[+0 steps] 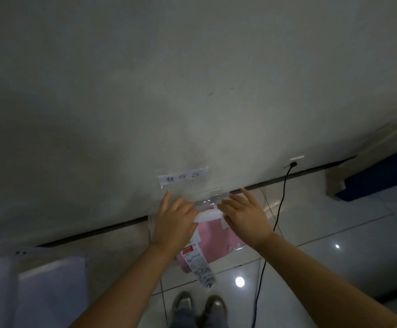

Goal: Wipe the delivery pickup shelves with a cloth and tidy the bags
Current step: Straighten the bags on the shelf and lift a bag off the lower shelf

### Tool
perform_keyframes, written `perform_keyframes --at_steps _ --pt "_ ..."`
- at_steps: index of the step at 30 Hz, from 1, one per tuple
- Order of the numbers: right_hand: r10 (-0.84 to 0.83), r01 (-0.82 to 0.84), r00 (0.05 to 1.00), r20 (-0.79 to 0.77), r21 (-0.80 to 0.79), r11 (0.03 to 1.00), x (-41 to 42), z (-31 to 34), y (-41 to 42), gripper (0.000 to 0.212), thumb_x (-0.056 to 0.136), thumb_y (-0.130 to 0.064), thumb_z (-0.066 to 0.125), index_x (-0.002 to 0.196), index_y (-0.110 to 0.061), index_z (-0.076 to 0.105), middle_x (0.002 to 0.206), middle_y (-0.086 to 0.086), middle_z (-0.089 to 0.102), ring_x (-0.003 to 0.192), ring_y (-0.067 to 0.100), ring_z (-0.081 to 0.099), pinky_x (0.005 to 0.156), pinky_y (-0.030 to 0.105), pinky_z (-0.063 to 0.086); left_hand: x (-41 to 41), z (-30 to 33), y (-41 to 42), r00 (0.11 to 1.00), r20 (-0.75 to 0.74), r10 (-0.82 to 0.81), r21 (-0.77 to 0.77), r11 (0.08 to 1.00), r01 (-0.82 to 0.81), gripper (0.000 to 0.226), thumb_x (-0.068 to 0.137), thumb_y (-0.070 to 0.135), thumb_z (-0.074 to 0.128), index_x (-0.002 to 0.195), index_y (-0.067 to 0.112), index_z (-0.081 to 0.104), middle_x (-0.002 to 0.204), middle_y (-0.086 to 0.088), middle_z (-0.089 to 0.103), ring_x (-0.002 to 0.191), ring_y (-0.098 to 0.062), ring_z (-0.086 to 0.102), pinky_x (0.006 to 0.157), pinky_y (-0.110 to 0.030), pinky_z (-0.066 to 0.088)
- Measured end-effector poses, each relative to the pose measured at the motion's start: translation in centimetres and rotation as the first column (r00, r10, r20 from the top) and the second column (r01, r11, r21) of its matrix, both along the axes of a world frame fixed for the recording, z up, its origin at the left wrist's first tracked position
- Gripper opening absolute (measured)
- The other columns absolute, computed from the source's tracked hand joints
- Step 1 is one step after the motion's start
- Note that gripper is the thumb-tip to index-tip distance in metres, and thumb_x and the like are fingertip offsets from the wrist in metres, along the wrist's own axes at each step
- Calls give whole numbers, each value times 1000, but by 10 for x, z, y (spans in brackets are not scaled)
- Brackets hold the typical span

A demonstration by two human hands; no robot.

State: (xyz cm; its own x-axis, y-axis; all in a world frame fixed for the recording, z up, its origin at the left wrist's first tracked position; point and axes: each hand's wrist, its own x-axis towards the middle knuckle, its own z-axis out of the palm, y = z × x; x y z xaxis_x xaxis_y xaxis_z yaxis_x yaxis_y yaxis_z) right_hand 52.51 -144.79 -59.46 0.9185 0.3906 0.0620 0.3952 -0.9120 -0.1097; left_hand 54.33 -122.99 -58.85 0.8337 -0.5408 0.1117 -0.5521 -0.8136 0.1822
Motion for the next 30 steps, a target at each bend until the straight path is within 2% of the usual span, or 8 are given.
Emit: perform_keyframes --at_steps 3,6,10,15,19,24,27,30 --pt "31 -35 998 61 60 998 20 -45 1 17 78 -20 67 94 -16 73 92 3 74 87 21 70 88 38 52 17 -48 -5 1000 -4 4 -20 1000 -4 23 68 24 79 89 19 71 86 1 69 89 -24 66 103 -48 27" --pt "25 -29 998 51 93 995 40 -96 0 31 67 -14 82 97 -13 73 96 6 74 87 22 70 88 37 53 34 -96 -8 999 -15 33 18 999 -33 28 61 20 83 85 17 70 85 0 69 88 -24 66 104 -50 27" --pt "54 -66 995 85 150 986 65 -162 0 23 77 -10 66 99 -9 73 98 9 74 89 27 70 83 38 57 56 -158 -6 996 -6 87 61 994 -86 29 57 14 83 82 18 69 82 1 68 86 -22 65 105 -50 28" --pt "67 -76 996 55 202 976 82 -231 8 26 69 -5 74 95 -9 73 91 9 74 82 25 71 69 33 59 71 -224 -1 993 -42 113 55 992 -111 41 43 17 90 78 19 69 76 4 67 74 -21 64 95 -44 48" --pt "73 -65 996 -44 165 984 90 -302 13 41 56 1 83 94 -10 73 81 6 73 67 21 69 55 29 57 76 -293 3 987 -62 149 131 981 -140 40 41 19 91 75 20 70 71 4 66 73 -20 65 105 -51 39" --pt "58 -51 986 -154 49 997 99 -390 19 42 47 0 86 85 -13 72 70 4 69 55 20 64 44 26 53 77 -376 2 972 -117 202 152 971 -184 41 40 22 93 75 22 71 70 5 67 70 -18 66 100 -55 40" --pt "70 -69 981 -183 12 998 98 -430 22 36 47 -3 86 77 -14 71 69 3 69 53 20 64 43 24 50 73 -420 5 967 -124 222 177 964 -199 46 38 16 92 79 22 74 70 5 68 71 -19 66 105 -56 35" --pt "51 -52 976 -213 3 999 91 -452 24 39 48 -5 86 82 -15 72 75 4 71 63 21 67 48 28 55 68 -448 6 948 -184 258 211 953 -218 49 37 17 91 83 25 74 69 6 67 70 -18 64 107 -55 25"
